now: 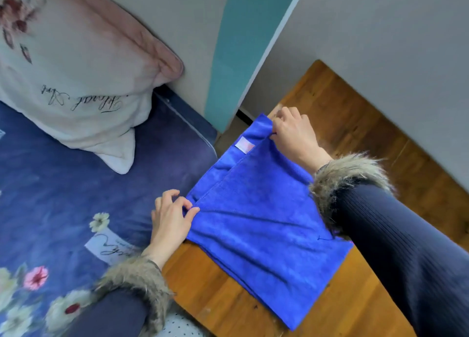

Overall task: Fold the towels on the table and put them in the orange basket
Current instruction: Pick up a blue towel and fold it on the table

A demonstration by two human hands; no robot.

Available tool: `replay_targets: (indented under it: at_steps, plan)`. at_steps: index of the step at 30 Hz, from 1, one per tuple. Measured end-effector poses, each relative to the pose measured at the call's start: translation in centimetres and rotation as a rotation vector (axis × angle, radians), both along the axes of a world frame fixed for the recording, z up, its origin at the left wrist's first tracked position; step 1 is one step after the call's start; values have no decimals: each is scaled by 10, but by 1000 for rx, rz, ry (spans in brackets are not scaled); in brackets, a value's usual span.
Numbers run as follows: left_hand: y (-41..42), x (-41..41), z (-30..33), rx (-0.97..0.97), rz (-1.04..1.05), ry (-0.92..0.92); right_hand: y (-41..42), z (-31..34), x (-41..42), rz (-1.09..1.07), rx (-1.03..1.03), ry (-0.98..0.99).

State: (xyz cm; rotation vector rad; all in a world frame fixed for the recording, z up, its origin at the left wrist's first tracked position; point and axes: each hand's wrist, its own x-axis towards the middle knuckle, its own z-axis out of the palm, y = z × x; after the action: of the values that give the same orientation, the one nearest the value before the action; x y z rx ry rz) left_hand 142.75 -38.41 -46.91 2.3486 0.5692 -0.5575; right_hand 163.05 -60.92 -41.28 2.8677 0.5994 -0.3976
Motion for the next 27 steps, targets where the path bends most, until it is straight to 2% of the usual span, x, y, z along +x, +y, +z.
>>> replay_targets:
  at_steps: [2, 5, 8, 12, 19, 27]
  plan:
    - [0, 2, -3, -44, -35, 13, 4, -10, 10, 144, -25, 39]
    - [-1, 4, -3, -49, -88, -62, 12, -22, 22, 329, -100, 130]
    - [0, 4, -1, -68, -106, -90, 20, -29, 26, 393, -158, 184]
    - [7, 5, 3, -142, -97, -81, 20, -28, 24, 416, -154, 128]
    - [10, 13, 21, -202, -103, -118, 0, -7, 13, 197, -48, 202]
    - [-3, 27, 73, -208, -134, -317, -66, 58, -36, -7, -24, -58]
